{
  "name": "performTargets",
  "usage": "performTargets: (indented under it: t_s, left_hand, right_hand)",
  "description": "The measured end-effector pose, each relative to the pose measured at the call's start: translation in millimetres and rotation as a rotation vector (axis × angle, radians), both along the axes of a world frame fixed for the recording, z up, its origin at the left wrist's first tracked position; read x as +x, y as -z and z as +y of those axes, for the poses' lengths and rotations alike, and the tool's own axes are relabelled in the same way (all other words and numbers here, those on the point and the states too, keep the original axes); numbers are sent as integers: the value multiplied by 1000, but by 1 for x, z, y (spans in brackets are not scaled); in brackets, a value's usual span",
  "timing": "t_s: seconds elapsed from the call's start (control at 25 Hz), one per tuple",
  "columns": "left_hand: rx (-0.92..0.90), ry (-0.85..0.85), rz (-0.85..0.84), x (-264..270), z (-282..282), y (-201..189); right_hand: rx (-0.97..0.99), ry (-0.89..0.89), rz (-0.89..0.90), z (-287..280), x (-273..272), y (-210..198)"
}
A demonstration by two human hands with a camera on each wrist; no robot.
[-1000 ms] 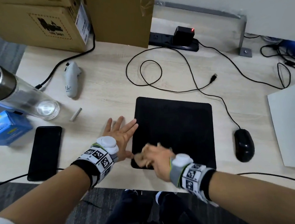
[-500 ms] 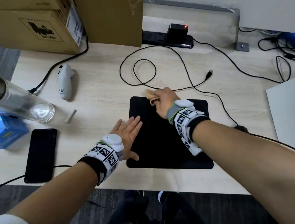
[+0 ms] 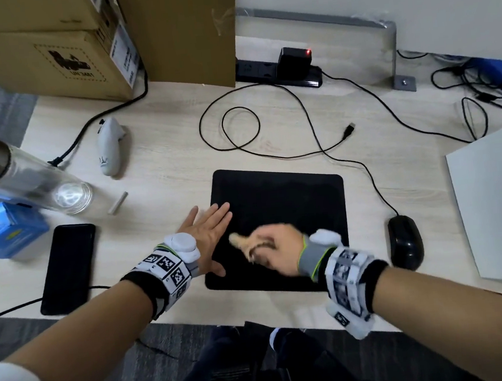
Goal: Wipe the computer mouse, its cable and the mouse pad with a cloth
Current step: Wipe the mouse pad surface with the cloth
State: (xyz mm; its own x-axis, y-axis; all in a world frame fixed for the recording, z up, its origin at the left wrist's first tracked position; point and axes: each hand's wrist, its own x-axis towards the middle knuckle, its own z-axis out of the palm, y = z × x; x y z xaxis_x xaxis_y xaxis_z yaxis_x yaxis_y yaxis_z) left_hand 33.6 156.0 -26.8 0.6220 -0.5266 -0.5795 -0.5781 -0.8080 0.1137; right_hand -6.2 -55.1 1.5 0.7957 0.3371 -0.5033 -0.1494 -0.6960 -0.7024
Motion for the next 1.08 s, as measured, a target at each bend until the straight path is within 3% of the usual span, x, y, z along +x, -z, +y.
performTargets:
  t_s: [0.08,0.16,0.28,0.4,0.48,0.64,0.76,0.92,1.08]
  left_hand:
    - [14,25,-31,3,-2,-7]
    - [-42,21,-57,9,-13,-12]
    - [-95,-16,-17,12,-34,-10]
    - [-26,-49,-14,4,-42,-1]
    - [-17,-66,-21,3,-43,2]
    - [-38,-99,-11,5,-45,1]
    - [-46,-118,11,3,-44,1]
    - [-62,-134,48,3,-44,1]
    - [-60,-135,64,3,-44,2]
  right_hand:
    - [-26,218,-38,-19,39,-3]
    - [-273,241,-142,-41,64,-4]
    - [-364,61,-347,-49,59,1]
    - [-484,-176,-307,-39,46,22]
    - [-552,-155,-349,-34,56,31]
    - [-483,-36,-307,-19,70,45]
    - [-387,1,-297,-10,48,46]
    - [-142,-252,-270,-16,-22,42]
    - [-280,-292,-307,-27,-39,36]
